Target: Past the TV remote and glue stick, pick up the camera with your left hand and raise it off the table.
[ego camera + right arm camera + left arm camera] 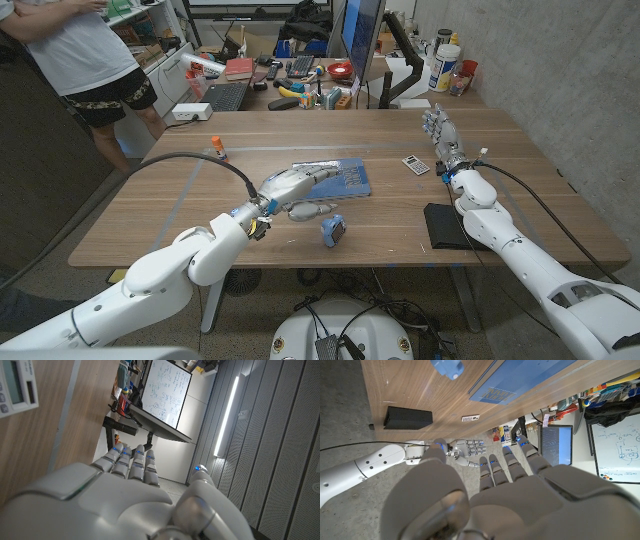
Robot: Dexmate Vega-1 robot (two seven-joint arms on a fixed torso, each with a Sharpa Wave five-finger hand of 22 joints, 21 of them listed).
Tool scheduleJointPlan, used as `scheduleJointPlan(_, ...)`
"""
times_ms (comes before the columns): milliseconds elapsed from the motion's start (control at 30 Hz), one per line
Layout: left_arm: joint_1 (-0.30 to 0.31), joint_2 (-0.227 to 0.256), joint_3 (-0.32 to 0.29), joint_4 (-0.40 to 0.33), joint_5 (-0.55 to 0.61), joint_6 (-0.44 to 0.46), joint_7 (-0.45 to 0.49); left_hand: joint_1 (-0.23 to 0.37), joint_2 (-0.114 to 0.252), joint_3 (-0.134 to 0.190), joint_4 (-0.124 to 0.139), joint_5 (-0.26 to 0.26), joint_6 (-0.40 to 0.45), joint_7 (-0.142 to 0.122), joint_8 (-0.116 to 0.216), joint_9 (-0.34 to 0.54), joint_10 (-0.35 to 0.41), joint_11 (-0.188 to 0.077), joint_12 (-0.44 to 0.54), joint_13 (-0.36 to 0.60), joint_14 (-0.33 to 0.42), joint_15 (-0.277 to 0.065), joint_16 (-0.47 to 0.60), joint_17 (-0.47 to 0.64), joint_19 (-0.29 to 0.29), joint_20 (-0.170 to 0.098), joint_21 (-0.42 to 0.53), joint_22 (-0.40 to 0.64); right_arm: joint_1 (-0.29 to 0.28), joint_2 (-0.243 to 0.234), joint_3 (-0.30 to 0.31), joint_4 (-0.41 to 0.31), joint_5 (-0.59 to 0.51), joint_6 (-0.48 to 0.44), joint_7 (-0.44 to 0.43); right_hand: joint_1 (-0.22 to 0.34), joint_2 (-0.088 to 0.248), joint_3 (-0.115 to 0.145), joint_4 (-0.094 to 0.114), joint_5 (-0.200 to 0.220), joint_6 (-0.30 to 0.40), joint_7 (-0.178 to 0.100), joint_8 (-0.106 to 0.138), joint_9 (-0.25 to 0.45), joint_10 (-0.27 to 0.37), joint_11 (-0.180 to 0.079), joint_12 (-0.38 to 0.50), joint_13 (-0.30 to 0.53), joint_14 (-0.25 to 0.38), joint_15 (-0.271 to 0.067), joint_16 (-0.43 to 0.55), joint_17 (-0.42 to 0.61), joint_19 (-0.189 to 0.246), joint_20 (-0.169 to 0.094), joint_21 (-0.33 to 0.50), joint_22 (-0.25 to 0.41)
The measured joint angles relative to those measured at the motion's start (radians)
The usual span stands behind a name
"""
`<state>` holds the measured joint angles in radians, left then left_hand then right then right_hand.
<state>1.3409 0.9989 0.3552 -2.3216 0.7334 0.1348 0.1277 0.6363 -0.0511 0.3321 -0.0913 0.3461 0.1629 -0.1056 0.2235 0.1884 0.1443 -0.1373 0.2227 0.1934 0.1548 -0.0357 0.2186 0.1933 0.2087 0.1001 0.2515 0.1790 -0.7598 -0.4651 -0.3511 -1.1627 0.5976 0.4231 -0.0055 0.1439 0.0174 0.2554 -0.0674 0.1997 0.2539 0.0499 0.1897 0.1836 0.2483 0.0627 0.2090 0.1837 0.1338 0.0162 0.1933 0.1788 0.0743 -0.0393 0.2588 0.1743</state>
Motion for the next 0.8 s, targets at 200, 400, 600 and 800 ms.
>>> scheduleJointPlan(200,0.004,-0.002,0.001,0.000,0.001,0.006,0.011,0.004,0.004,0.000,0.000,0.000,0.004,-0.004,0.000,0.000,0.000,0.000,0.000,0.000,0.000,0.000,0.000,0.000,0.008,0.008,0.000,0.000,-0.004,-0.005,0.003,-0.004,0.001,-0.002,-0.001,0.000,0.000,-0.003,-0.003,0.001,0.000,0.000,0.000,0.000,0.000,0.000,0.000,0.000,0.002,-0.002,0.000,0.000,0.000,0.000,-0.004,0.000)
scheduleJointPlan(400,0.008,-0.016,0.017,0.012,0.000,0.008,0.020,0.009,-0.001,0.000,0.000,0.000,0.012,-0.012,0.000,0.000,0.000,0.000,0.000,0.000,0.005,-0.005,0.000,0.000,0.024,0.024,0.000,0.000,-0.008,-0.008,0.006,-0.008,0.002,-0.004,-0.004,0.000,0.000,-0.003,-0.003,0.004,0.000,0.000,0.000,0.000,0.000,0.000,0.000,0.000,0.002,-0.002,0.000,0.000,0.004,0.004,-0.004,0.000)
scheduleJointPlan(600,0.004,-0.025,0.026,0.019,-0.011,0.018,0.018,0.024,0.003,0.000,-0.008,-0.008,0.012,-0.012,0.000,0.000,0.008,-0.004,0.000,0.004,0.022,-0.003,0.000,0.000,0.068,0.066,0.013,0.000,-0.009,-0.009,0.008,-0.008,0.004,-0.005,-0.004,0.000,0.000,-0.003,-0.003,0.004,0.000,0.000,0.000,0.000,0.000,0.000,0.000,0.000,0.002,-0.002,0.000,0.000,0.003,0.004,-0.007,0.000)
scheduleJointPlan(800,-0.004,-0.029,0.035,0.019,-0.022,0.040,-0.009,0.032,-0.005,0.003,-0.014,-0.013,0.018,-0.018,0.000,0.002,0.012,-0.002,0.000,0.005,0.040,0.001,0.000,0.000,0.111,0.089,0.022,0.000,-0.009,-0.007,0.009,-0.002,0.006,-0.005,-0.004,0.000,0.000,-0.003,-0.003,0.004,0.000,0.000,0.000,0.000,0.000,0.000,0.000,0.000,0.002,-0.002,0.000,0.000,0.003,0.004,-0.010,0.000)
